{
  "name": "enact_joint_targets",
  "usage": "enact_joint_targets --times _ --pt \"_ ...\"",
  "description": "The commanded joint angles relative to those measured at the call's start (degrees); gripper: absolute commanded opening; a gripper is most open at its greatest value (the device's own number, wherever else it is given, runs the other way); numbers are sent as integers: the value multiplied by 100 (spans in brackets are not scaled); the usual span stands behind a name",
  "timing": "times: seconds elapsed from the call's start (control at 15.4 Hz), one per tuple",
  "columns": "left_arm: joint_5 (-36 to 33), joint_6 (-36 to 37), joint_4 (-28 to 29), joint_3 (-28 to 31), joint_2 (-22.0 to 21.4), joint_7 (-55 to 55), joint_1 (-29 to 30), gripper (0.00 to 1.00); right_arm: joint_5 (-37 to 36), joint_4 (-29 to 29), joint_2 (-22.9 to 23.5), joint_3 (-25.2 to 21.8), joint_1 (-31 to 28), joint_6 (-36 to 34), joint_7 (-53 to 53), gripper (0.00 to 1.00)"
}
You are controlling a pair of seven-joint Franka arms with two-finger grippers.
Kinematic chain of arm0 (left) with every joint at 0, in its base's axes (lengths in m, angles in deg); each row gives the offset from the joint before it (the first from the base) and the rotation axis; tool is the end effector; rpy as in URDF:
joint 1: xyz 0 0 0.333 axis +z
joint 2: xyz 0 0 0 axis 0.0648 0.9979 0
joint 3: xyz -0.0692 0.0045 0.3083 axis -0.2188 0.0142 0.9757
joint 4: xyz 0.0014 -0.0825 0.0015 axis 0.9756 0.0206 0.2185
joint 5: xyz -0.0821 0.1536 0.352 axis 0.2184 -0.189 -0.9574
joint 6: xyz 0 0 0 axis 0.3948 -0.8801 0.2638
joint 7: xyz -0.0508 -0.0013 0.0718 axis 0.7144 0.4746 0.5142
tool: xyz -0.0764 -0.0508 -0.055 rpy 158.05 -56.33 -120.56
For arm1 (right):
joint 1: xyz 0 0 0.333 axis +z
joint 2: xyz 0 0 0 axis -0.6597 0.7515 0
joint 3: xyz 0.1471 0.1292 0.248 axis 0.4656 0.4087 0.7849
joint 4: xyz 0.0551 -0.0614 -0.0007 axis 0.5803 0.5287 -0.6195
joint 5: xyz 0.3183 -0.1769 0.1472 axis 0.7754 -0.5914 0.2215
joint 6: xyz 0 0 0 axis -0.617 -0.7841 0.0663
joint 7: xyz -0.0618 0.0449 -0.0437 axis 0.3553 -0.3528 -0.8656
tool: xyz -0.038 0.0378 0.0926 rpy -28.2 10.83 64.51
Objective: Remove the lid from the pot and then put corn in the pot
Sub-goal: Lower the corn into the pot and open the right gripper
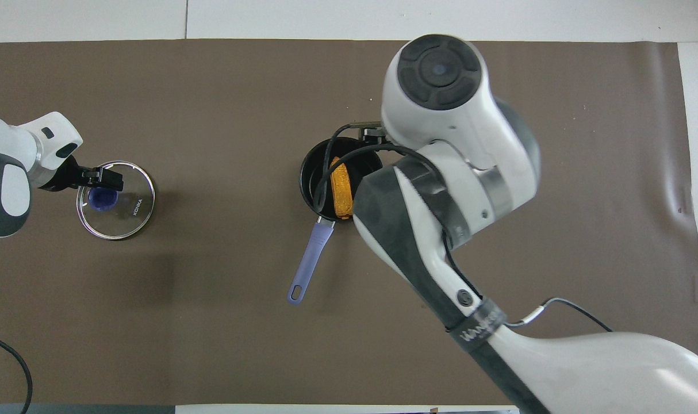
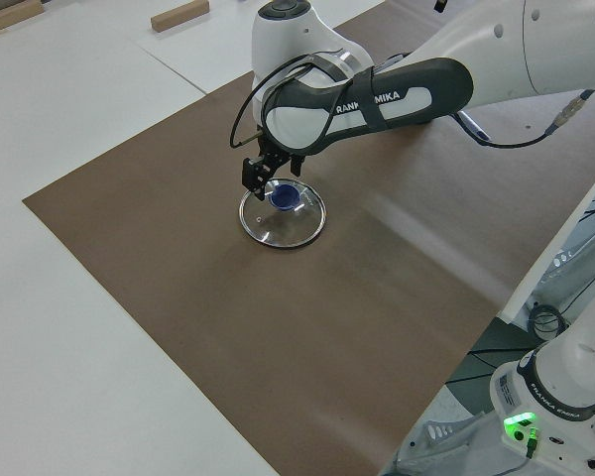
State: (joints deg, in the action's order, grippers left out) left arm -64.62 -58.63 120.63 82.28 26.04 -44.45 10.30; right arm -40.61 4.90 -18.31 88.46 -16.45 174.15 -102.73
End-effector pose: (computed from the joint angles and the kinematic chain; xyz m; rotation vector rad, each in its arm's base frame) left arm 0.6037 0.0398 0.3680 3.1163 -0.2361 -0.0098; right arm 0.6154 0.2684 0.5299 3.0805 -0.0577 0.1417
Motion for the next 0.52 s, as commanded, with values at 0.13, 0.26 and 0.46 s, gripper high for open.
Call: enact_joint_targets --times 0.13,0.26,0.46 --pt "-104 1476 -1130 -86 -440 -2 -201 100 23 317 -1055 71 -1065 -1131 1106 100" --pt "-95 1847 -1334 -95 -860 42 -324 100 14 790 -1538 62 -1532 -1387 1509 100" --pt "-95 2391 -1317 -104 -1494 209 -500 100 41 1573 -2181 70 -2156 -1177 2316 100"
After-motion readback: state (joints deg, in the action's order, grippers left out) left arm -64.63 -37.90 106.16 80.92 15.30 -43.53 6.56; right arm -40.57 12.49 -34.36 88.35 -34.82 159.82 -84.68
